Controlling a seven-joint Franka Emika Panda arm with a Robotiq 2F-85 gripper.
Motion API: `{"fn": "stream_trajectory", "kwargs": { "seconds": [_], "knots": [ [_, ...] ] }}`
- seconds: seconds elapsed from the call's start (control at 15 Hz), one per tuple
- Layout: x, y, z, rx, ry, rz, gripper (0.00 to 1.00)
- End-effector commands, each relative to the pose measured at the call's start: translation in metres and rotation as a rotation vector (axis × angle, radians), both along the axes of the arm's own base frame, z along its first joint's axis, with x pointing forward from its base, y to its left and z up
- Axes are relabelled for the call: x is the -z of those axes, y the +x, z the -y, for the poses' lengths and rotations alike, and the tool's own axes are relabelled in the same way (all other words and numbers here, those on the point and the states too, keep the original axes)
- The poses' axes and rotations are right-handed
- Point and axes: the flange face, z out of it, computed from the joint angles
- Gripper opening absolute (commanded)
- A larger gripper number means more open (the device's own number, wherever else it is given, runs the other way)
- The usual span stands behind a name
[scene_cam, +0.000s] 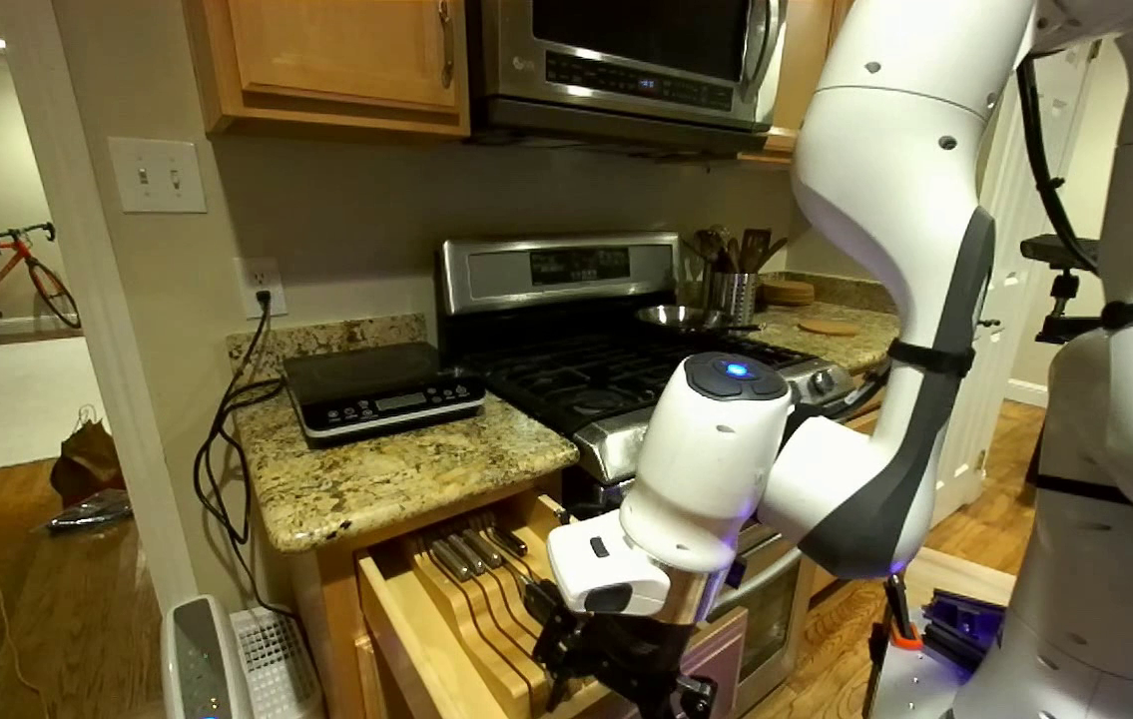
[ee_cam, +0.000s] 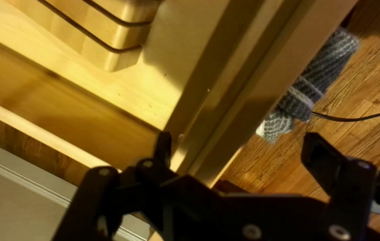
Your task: Open the first top drawer
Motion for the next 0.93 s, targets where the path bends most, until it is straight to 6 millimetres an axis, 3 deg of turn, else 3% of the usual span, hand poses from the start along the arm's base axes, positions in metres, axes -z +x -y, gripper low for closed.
{"fn": "stream_trajectory", "kwargs": {
  "seconds": [0.0, 0.2, 0.87],
  "knots": [
    [-0.003, -0.009, -0.007, -0.027, 0.022, -0.005, 1.0],
    [-0.006, -0.015, -0.011, -0.055, 0.022, 0.003, 1.0],
    [-0.022, -0.009, -0.012, -0.102, 0.021, 0.055, 1.0]
  ]
}}
